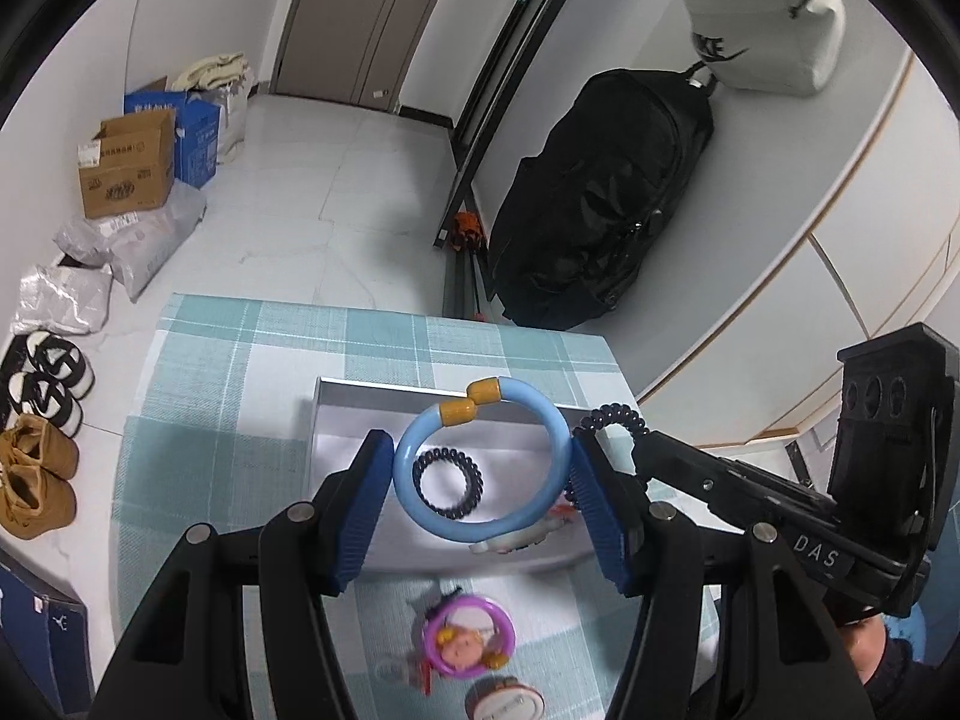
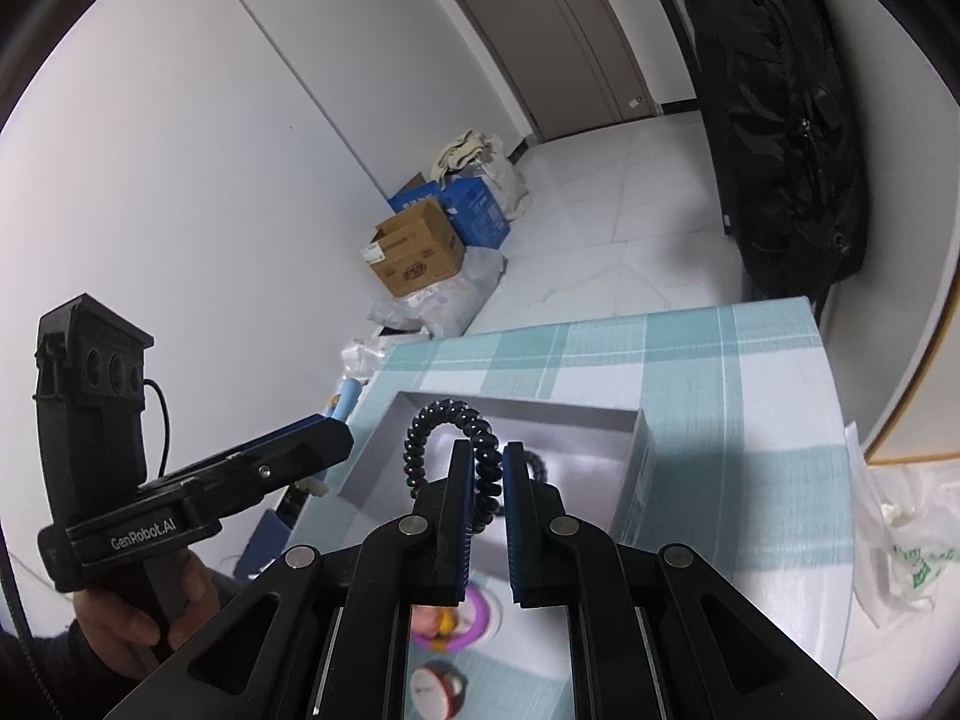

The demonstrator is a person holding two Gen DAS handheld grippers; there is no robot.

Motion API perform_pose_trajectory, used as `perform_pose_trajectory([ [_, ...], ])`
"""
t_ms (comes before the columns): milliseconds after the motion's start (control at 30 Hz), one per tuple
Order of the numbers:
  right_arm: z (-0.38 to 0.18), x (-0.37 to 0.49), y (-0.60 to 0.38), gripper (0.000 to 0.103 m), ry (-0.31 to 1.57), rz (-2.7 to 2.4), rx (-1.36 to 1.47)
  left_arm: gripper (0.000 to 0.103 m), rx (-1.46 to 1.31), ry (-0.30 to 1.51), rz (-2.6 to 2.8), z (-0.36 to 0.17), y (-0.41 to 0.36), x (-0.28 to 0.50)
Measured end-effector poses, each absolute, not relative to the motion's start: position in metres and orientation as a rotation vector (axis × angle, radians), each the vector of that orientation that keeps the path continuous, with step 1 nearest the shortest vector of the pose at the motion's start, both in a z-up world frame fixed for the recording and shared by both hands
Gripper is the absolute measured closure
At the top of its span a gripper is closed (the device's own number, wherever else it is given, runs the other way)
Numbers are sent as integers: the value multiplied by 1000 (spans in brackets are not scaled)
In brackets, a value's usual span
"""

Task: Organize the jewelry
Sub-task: 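Lower both items into the silver box and open both grippers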

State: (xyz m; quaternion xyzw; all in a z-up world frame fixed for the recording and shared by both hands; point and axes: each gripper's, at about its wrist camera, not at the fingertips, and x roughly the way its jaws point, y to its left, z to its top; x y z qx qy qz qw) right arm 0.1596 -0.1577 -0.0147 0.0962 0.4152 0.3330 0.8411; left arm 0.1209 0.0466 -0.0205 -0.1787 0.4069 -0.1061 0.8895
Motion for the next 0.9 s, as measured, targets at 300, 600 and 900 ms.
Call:
perform_pose_trajectory([
  [300,-36,189,-151,94,928,683,208,48,-411,909,-241,-44,54,148],
  [600,-49,193,-149,94,954,675,194,47,-439,934,-281,-52,56,156],
  [900,-53,193,-148,89,969,644,173,47,-493,984,-289,-63,61,164],
])
